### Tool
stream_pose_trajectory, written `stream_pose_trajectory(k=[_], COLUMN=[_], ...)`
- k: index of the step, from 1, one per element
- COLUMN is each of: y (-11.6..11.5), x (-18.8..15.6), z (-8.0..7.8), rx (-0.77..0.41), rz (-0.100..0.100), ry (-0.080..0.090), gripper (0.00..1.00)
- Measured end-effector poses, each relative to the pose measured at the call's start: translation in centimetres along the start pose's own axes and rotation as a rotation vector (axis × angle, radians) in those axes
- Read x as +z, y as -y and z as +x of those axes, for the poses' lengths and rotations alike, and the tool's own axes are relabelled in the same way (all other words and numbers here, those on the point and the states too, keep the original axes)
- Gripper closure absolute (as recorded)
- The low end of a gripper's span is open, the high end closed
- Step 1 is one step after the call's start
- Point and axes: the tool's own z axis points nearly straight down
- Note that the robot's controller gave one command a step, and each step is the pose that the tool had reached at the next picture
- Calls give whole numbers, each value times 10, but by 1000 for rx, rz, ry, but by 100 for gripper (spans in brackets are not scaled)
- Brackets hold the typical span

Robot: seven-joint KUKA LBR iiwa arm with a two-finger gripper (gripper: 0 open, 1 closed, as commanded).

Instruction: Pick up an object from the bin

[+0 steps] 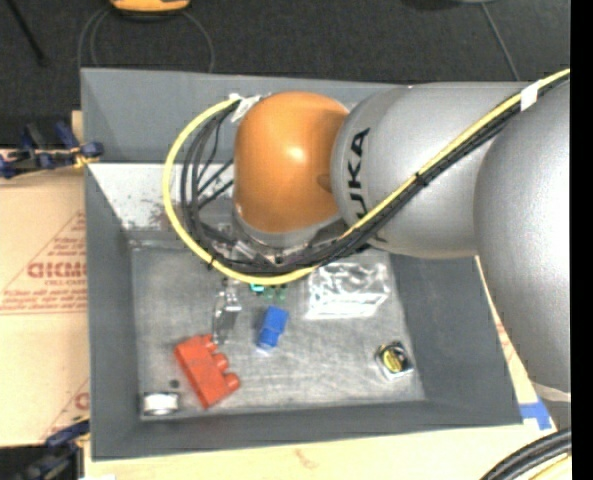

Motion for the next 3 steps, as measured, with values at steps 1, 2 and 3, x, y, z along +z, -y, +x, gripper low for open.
stream_pose_trajectory(k=[1,2,3], y=[79,130,111], x=[92,114,114], z=[9,-7,-3], rx=[-388,-258,-167], rz=[4,-4,3], ry=[2,12,11], gripper=[0,0,0])
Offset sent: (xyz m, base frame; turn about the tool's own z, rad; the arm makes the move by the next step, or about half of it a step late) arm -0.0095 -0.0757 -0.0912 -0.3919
